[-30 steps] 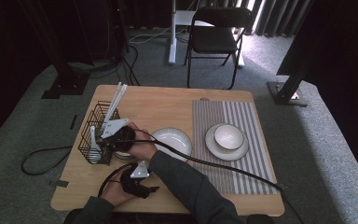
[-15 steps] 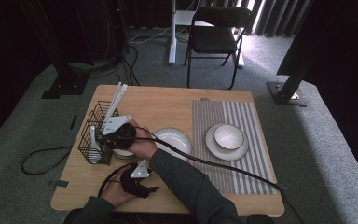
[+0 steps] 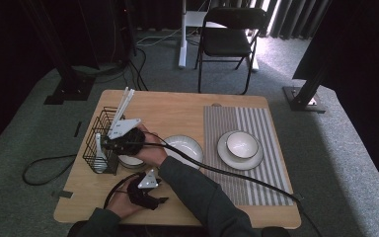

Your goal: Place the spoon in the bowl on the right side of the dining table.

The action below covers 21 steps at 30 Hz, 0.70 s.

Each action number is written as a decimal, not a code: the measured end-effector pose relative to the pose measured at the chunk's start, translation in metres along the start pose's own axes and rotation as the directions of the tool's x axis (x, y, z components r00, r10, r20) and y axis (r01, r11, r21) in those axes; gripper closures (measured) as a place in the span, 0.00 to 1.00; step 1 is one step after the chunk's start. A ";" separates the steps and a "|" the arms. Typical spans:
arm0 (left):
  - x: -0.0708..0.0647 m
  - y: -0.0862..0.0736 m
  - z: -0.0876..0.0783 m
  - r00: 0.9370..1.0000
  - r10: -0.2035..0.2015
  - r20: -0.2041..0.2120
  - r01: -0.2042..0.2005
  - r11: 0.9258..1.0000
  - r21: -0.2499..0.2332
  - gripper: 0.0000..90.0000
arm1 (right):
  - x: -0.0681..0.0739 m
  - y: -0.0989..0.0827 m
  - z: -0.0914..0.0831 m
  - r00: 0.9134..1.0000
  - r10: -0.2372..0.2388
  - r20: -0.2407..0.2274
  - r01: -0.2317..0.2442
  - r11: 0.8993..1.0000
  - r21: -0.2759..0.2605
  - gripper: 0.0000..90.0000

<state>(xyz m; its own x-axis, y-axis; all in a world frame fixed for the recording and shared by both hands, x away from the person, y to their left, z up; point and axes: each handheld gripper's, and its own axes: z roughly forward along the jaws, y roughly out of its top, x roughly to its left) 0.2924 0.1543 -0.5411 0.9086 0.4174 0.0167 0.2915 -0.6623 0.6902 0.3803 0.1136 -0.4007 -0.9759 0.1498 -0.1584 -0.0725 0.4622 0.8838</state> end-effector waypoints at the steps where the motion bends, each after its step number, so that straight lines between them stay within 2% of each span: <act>1: 0.000 0.000 0.000 1.000 0.000 0.000 0.000 1.000 0.000 0.30 | 0.000 0.000 0.000 1.000 0.002 0.001 -0.002 1.000 -0.001 0.82; 21: 0.000 0.000 0.000 1.000 -0.003 0.000 0.003 1.000 -0.004 0.30 | -0.006 0.014 -0.017 1.000 0.005 0.014 -0.005 0.998 -0.062 0.82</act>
<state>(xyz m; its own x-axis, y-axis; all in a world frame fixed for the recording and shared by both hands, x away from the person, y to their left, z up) 0.2923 0.1543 -0.5416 0.9079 0.4190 0.0147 0.2927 -0.6585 0.6933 0.3818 0.1040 -0.3798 -0.9733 0.1646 -0.1598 -0.0807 0.4064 0.9101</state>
